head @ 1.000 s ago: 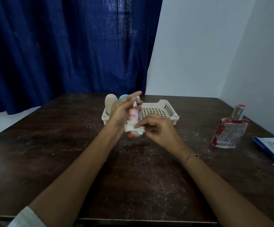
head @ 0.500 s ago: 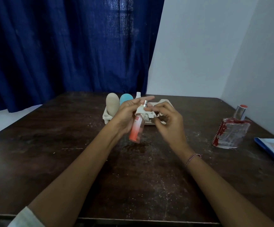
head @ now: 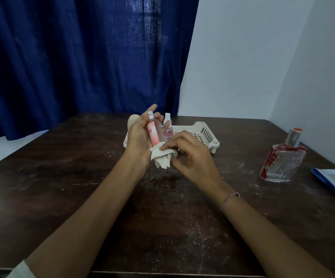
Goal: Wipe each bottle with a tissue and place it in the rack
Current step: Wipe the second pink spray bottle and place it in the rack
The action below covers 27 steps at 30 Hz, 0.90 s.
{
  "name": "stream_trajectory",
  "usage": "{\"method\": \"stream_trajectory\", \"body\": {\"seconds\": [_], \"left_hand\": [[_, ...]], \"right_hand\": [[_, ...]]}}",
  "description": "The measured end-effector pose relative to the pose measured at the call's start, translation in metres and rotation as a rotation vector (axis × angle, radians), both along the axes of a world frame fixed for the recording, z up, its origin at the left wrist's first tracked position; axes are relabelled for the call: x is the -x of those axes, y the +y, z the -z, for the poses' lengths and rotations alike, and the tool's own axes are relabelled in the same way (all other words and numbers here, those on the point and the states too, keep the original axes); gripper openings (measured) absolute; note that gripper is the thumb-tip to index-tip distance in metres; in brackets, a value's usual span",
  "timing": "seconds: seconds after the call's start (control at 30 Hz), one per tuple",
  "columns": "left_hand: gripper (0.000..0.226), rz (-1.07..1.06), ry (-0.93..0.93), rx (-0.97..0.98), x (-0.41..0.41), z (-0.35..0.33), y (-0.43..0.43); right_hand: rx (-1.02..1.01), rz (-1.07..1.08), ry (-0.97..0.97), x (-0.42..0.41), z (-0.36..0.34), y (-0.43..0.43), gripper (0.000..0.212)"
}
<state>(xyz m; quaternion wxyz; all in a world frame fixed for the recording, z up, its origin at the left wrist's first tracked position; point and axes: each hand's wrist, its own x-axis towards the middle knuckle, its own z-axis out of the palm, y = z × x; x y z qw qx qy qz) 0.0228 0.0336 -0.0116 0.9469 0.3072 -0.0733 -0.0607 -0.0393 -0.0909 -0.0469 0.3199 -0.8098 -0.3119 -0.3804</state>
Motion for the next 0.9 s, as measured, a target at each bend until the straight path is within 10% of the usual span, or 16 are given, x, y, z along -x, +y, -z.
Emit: {"method": "stream_trajectory", "body": {"seconds": [0.6,0.9], "left_hand": [[0.051,0.029,0.194,-0.055,0.002,0.019,-0.021],[0.043,0.122,0.033,-0.453,-0.001,0.017,-0.014]], "right_hand": [[-0.194,0.004,0.0,-0.001,-0.002,0.0,0.029],[-0.161,0.036,0.019,-0.001,-0.005,-0.001,0.014]]}}
